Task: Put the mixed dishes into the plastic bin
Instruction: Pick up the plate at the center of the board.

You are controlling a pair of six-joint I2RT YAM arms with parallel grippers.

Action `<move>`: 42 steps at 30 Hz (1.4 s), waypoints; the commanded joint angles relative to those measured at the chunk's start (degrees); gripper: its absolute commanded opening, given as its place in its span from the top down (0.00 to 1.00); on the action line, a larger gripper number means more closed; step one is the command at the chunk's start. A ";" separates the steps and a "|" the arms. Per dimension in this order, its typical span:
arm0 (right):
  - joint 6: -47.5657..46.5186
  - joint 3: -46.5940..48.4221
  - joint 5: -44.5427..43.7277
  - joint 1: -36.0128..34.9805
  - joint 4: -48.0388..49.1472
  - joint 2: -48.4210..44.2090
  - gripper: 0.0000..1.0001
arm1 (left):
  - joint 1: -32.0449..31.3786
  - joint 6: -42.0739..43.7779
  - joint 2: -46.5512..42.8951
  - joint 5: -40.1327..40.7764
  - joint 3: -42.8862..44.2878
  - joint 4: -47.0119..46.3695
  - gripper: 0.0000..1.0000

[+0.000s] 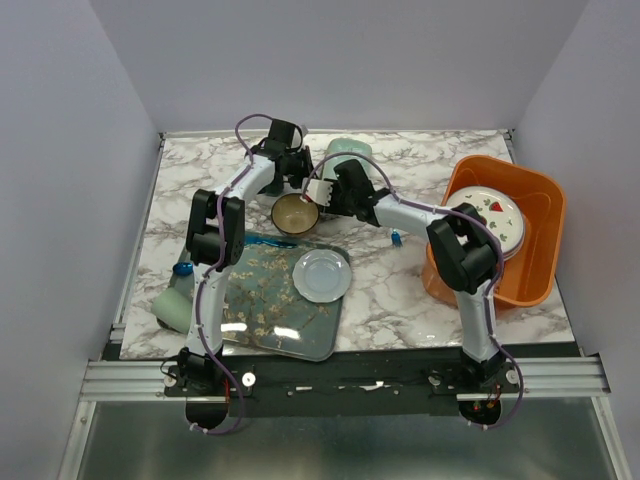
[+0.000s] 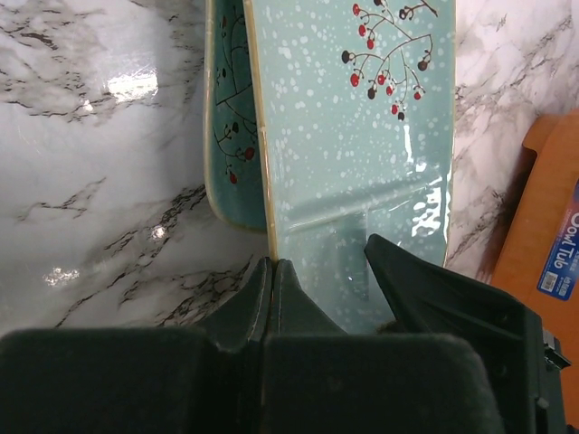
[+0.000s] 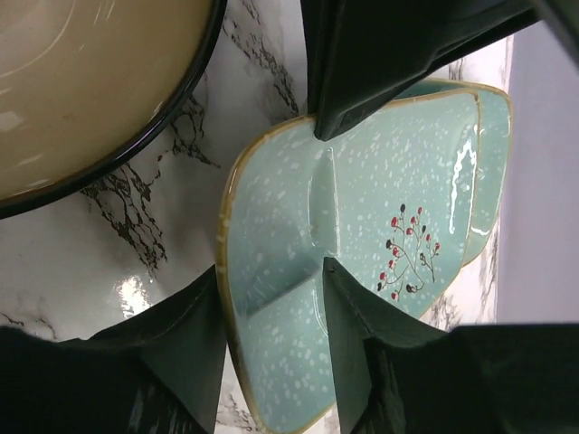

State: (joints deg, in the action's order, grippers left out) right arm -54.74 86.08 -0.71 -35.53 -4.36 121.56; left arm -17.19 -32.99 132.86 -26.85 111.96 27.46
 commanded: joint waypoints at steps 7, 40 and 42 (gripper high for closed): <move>-2.91 1.46 -2.19 -0.33 1.28 2.11 0.75 | 0.31 -1.02 -5.33 -5.67 -1.66 -2.33 1.00; -6.26 -9.62 -4.30 -1.03 2.81 -27.94 0.99 | 6.20 4.42 -35.18 1.53 -15.09 -7.16 0.20; -5.91 -10.40 -4.04 -1.21 -0.11 -32.23 1.00 | 6.29 6.09 -38.10 2.85 -17.73 -7.86 0.18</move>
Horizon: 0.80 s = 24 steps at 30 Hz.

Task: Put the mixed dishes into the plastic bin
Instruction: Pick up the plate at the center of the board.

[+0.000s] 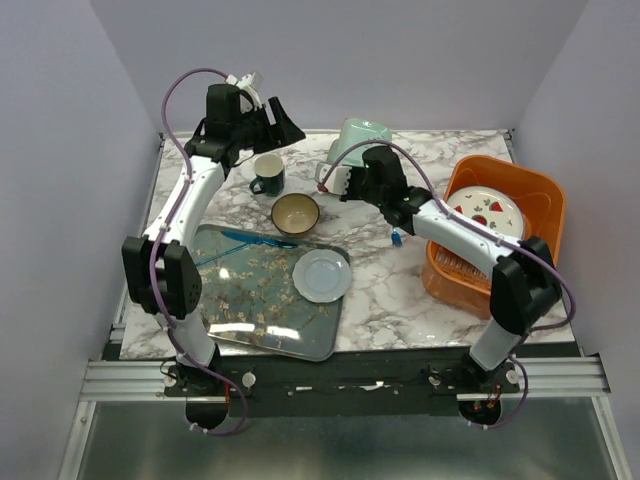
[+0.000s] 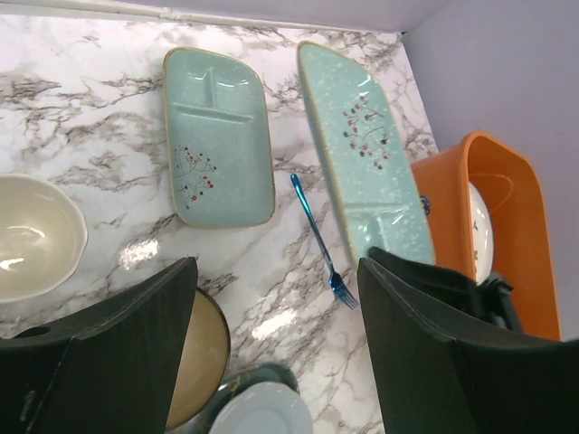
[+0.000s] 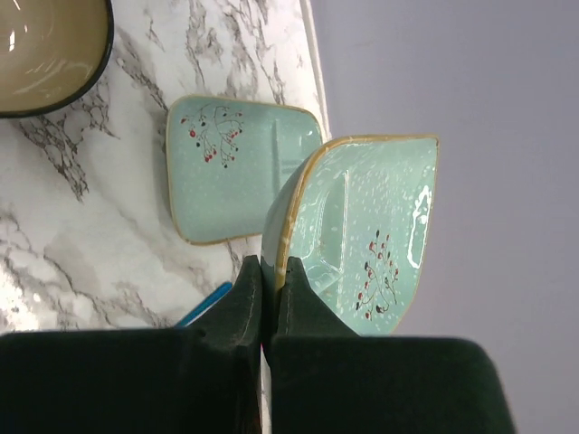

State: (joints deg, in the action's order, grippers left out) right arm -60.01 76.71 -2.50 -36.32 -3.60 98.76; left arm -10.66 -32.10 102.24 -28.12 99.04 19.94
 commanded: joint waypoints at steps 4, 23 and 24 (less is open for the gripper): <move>-0.02 -1.73 -1.37 -0.42 -12.63 -17.08 1.00 | -0.33 7.22 -17.12 7.37 -13.59 -2.71 0.10; 0.86 -14.21 -1.81 2.12 -39.90 -50.85 1.00 | -0.24 15.04 -43.35 18.89 -42.97 -11.69 0.01; 1.03 -15.17 -0.85 4.30 -40.26 -52.08 0.99 | -0.33 15.22 -43.70 19.06 -43.06 -11.33 0.01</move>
State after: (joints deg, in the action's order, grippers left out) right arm -56.86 63.33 -2.35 -35.92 -41.71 52.34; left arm -10.87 -19.27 60.55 -11.46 58.52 9.78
